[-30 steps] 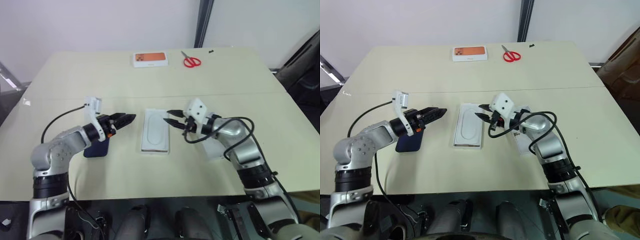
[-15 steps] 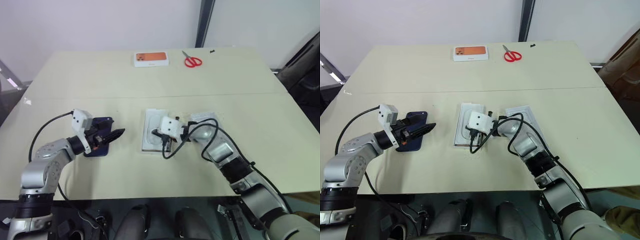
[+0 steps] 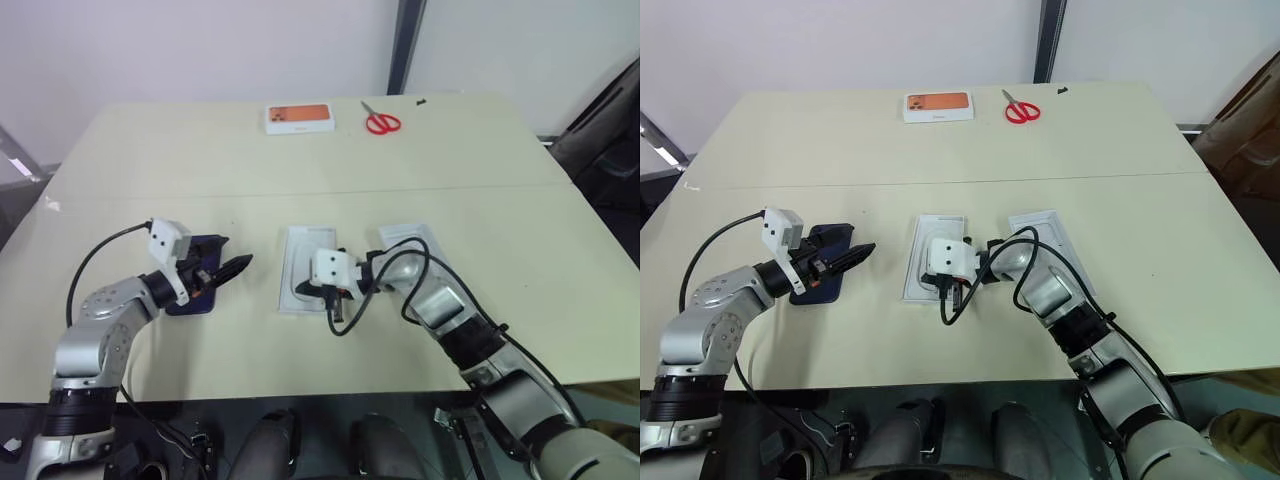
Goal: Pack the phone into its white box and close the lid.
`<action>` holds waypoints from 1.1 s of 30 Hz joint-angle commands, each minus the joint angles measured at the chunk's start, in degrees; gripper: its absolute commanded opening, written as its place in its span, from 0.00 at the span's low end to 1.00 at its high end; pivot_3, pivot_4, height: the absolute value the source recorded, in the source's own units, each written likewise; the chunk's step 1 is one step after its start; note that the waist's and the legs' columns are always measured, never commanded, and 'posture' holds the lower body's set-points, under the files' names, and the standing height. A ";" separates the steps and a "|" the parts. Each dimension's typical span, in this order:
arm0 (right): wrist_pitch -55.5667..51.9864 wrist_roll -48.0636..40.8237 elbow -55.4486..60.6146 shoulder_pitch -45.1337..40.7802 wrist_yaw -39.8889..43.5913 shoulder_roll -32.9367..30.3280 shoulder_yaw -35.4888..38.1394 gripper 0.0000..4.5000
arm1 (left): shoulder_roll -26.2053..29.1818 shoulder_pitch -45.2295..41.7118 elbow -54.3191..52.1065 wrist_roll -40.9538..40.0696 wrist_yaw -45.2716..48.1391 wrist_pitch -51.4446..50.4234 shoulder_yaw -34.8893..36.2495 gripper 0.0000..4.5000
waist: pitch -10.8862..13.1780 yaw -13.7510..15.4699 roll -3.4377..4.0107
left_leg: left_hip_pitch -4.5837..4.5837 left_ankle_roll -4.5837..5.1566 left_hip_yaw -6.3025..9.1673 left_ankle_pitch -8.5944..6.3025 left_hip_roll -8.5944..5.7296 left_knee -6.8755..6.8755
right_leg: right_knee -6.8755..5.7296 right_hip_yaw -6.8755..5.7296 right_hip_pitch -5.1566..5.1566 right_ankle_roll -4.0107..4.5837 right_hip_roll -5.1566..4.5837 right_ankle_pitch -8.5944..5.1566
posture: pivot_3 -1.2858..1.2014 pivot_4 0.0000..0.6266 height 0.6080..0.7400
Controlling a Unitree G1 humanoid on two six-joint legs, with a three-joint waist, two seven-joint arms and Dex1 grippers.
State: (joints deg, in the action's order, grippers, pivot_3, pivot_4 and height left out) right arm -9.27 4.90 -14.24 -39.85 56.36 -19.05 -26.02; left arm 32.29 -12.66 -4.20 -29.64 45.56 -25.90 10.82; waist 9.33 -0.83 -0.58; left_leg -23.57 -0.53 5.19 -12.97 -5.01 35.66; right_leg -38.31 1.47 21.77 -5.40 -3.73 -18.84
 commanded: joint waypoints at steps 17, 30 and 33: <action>-4.58 0.56 -3.58 -9.15 -13.67 15.40 3.37 0.01 | 16.12 -4.65 19.65 -8.10 7.60 -20.66 9.63 0.83 | 0.01 -1.68 -0.02 | -0.01 -0.42 -0.03 0.26 0.02 -0.32 | -0.44 0.07 0.45 0.00 0.04 0.00 | 0.52 0.24 0.95; -18.33 3.85 -13.11 -13.00 -10.92 25.79 -5.57 0.01 | 20.09 -6.22 27.91 -0.18 11.38 -21.17 1.98 0.83 | -0.02 -1.72 -0.09 | -0.01 -0.56 -0.04 0.34 0.02 -0.43 | -0.78 0.07 0.70 0.01 0.02 -0.01 | 0.52 0.24 0.95; -18.27 5.50 -15.18 -12.72 -13.31 26.88 -6.57 0.01 | 18.82 -7.51 27.77 -1.21 11.87 -24.76 1.06 0.83 | -0.03 -1.59 -0.10 | -0.01 -0.53 -0.02 0.32 0.01 -0.43 | -0.79 0.06 0.70 0.02 0.02 -0.01 | 0.52 0.24 0.95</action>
State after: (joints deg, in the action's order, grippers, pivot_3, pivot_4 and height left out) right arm -27.79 9.73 -29.34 -51.86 44.28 6.56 -32.13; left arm 51.56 -20.19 23.18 -31.25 57.29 -48.70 12.98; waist 9.30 -2.43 -0.68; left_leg -23.58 -1.03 5.17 -12.66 -5.00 35.23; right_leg -39.11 1.53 22.47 -5.38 -3.71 -18.86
